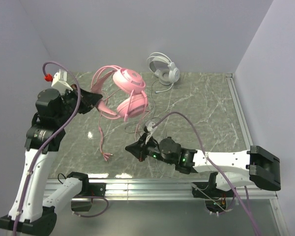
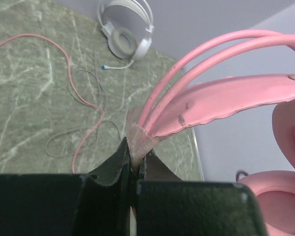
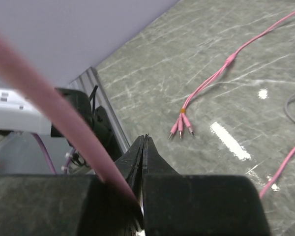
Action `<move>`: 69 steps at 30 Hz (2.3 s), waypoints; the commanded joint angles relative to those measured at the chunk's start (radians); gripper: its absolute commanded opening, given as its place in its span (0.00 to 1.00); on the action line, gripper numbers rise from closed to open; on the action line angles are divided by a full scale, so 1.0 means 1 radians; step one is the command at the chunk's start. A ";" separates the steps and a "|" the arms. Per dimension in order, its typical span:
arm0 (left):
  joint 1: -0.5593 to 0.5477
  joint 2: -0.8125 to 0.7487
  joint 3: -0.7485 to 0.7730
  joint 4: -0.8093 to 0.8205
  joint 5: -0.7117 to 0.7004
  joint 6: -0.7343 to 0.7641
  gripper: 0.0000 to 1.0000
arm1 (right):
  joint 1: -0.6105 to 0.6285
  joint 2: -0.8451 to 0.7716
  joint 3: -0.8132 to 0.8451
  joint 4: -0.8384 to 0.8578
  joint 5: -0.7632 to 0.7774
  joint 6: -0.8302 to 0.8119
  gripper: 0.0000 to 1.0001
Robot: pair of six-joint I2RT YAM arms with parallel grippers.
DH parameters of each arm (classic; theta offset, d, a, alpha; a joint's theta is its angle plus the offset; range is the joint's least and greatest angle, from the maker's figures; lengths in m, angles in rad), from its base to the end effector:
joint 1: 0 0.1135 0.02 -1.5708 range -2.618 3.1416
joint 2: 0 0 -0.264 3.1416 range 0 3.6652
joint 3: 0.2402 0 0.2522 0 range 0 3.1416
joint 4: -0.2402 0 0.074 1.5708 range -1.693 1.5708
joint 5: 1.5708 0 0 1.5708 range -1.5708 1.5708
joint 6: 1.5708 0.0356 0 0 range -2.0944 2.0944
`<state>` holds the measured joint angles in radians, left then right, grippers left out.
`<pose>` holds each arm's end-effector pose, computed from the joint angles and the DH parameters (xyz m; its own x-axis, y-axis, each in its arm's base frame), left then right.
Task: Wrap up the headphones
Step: Wrap the headphone cable with the right arm
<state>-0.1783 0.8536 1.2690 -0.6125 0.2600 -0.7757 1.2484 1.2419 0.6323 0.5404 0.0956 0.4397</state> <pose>0.1487 -0.0361 0.4450 -0.4313 -0.6098 -0.6649 0.1646 0.6714 -0.7226 0.0917 0.2636 0.2647 -0.4089 0.1134 -0.9055 -0.8177 0.3950 0.4187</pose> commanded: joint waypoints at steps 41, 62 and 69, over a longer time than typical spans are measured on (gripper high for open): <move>-0.030 0.088 -0.083 0.090 0.616 -0.015 0.00 | -0.133 0.251 0.075 0.047 -0.223 0.034 0.00; -0.277 0.045 -0.175 -0.092 0.254 0.357 0.00 | -0.448 0.189 0.138 -0.204 -0.255 -0.001 0.00; -0.479 0.108 -0.131 -0.130 -0.061 0.406 0.00 | -0.527 0.117 0.171 -0.279 -0.191 -0.048 0.00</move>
<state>-0.5865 0.9497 1.0763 -0.7219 0.3450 -0.3817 0.7589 1.4216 0.7517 0.2989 -0.1570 0.4232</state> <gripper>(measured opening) 0.068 0.007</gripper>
